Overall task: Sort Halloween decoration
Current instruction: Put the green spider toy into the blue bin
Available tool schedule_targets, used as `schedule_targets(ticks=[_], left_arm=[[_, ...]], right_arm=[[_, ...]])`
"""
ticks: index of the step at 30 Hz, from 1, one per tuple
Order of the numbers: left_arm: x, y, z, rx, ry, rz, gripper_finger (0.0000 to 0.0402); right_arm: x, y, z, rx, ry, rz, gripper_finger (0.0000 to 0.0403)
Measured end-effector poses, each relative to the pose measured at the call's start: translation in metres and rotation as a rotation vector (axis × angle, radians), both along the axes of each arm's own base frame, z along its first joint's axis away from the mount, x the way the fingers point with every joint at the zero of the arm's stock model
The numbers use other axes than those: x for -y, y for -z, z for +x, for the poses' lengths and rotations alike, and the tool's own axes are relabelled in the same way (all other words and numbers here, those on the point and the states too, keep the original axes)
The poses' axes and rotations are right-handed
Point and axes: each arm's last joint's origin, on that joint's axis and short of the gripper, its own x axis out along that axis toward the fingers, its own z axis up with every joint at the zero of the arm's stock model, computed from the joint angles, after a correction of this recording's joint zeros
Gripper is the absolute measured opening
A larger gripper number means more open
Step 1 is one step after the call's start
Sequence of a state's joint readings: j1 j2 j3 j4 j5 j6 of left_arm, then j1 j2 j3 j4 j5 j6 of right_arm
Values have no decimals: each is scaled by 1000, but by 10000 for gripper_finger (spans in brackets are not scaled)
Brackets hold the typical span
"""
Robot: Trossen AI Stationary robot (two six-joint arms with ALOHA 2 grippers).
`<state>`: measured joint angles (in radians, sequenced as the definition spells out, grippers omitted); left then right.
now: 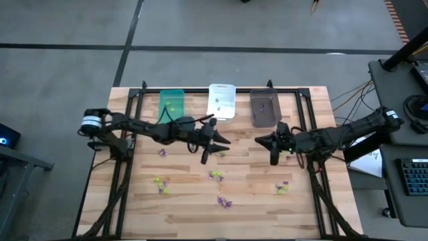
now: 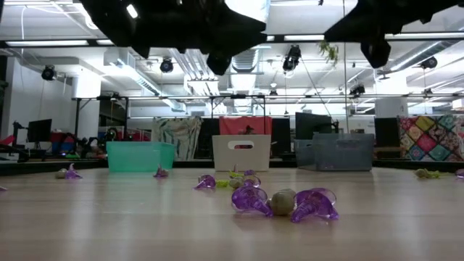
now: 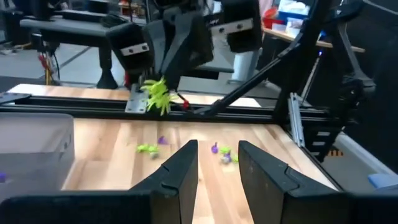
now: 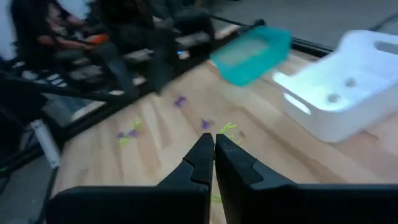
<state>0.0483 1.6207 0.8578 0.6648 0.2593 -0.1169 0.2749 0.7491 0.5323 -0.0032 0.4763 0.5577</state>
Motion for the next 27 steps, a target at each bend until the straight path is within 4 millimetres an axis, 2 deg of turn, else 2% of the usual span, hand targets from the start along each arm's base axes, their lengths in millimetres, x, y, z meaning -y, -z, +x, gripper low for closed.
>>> schedule_targets(ticks=[6,11,19,27], left_arm=[[0,7,14,85,32,-5,105],[2,4,21,167,47,2,136],[14,-4,44,243,143,8,193],[14,-4,60,249,144,-15,199]], right_arm=[[-5,-20,3,195,-172,-51,9],[-10,-32,9,331,-296,-101,9],[-13,-30,16,343,-329,-130,9],[-13,-29,16,343,-329,-128,9]])
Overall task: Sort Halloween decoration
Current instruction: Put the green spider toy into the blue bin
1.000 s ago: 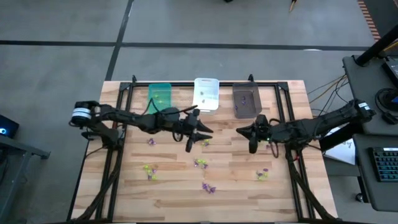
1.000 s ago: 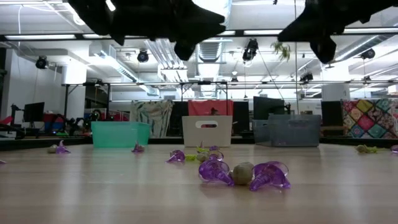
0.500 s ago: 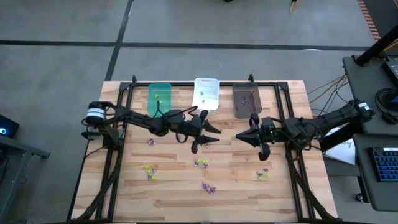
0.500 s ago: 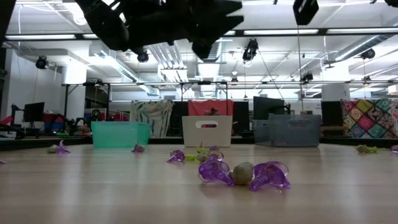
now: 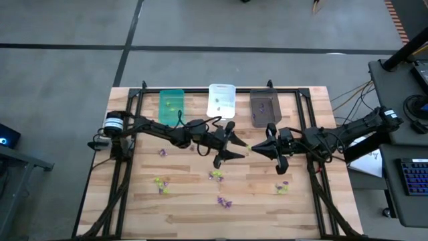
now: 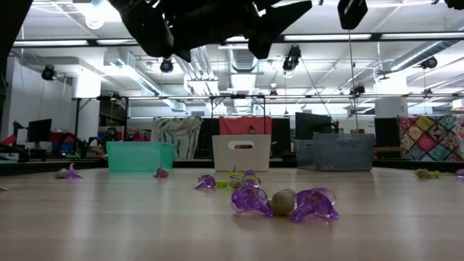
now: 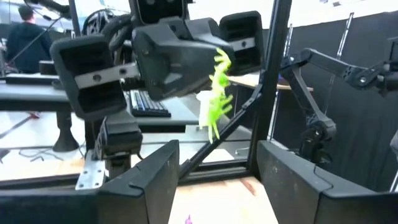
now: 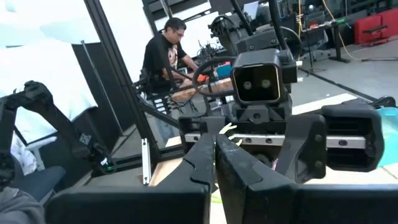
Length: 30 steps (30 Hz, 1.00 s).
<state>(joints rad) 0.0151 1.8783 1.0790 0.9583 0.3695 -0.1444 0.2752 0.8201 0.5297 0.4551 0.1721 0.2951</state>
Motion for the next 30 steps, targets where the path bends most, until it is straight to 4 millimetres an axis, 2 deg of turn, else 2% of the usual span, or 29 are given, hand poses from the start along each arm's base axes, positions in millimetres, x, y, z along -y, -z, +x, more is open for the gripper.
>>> schedule_targets(ticks=[10,17,21,30], left_arm=[[1,-5,18,28,45,-2,192],[1,-10,20,46,40,12,185],[0,-10,21,31,33,13,153],[0,-10,22,20,31,11,48]], right_arm=[[0,0,0,-1,-16,-2,9],[-1,0,0,-1,-23,-2,9],[-1,0,0,-1,-23,-3,9],[-1,0,0,-1,-23,-5,9]])
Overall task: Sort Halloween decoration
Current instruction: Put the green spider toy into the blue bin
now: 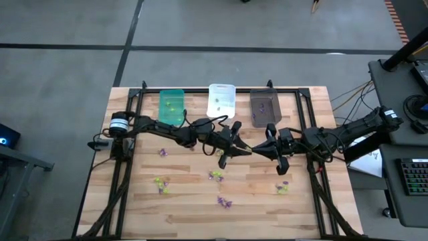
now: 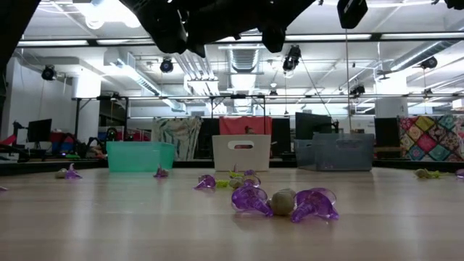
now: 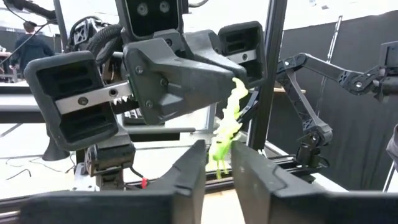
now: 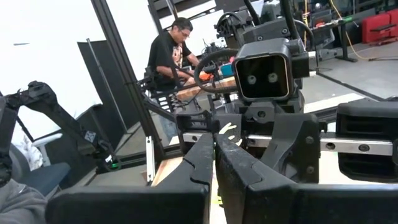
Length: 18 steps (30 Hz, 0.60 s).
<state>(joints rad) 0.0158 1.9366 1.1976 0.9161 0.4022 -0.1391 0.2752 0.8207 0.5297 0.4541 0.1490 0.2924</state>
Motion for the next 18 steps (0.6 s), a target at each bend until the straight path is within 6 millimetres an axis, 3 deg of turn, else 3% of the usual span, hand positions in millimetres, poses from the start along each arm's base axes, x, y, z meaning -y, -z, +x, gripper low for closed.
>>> schedule_targets(ticks=[5,18], left_arm=[[0,1,0,-9,1,-1,7],[0,6,1,-64,1,-2,1]], right_arm=[[0,-1,0,15,1,3,9],[0,-3,-1,27,2,-8,9]])
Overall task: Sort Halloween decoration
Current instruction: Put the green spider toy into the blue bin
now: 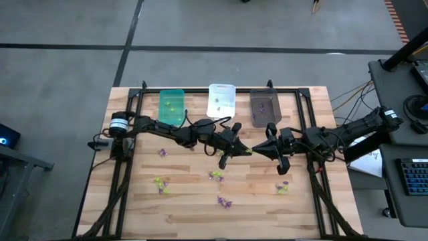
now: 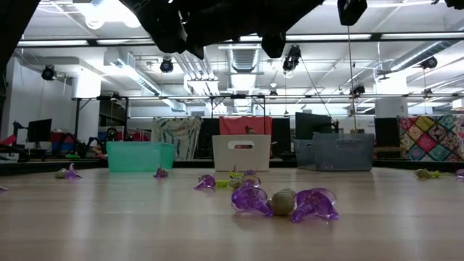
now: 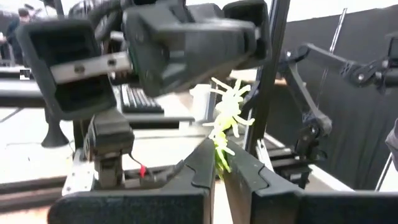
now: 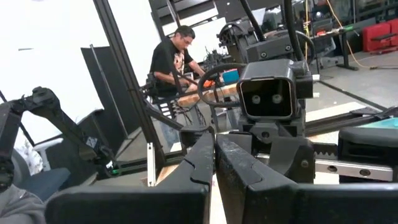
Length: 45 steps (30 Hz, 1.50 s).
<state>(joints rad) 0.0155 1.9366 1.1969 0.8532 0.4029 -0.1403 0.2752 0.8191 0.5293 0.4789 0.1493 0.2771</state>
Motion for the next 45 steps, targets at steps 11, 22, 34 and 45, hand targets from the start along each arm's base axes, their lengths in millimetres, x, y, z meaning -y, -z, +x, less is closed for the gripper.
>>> schedule_targets(ticks=[11,22,34,45], left_arm=[[0,21,0,-209,26,27,1],[0,27,-1,-280,26,2,0],[0,25,-1,-267,26,1,0],[0,20,1,-258,25,-5,0]], right_arm=[[-1,-2,5,-216,56,-156,10],[-8,-11,24,-526,11,-253,84],[-9,-27,26,-697,29,-156,121],[-12,-16,39,-754,31,-170,119]])
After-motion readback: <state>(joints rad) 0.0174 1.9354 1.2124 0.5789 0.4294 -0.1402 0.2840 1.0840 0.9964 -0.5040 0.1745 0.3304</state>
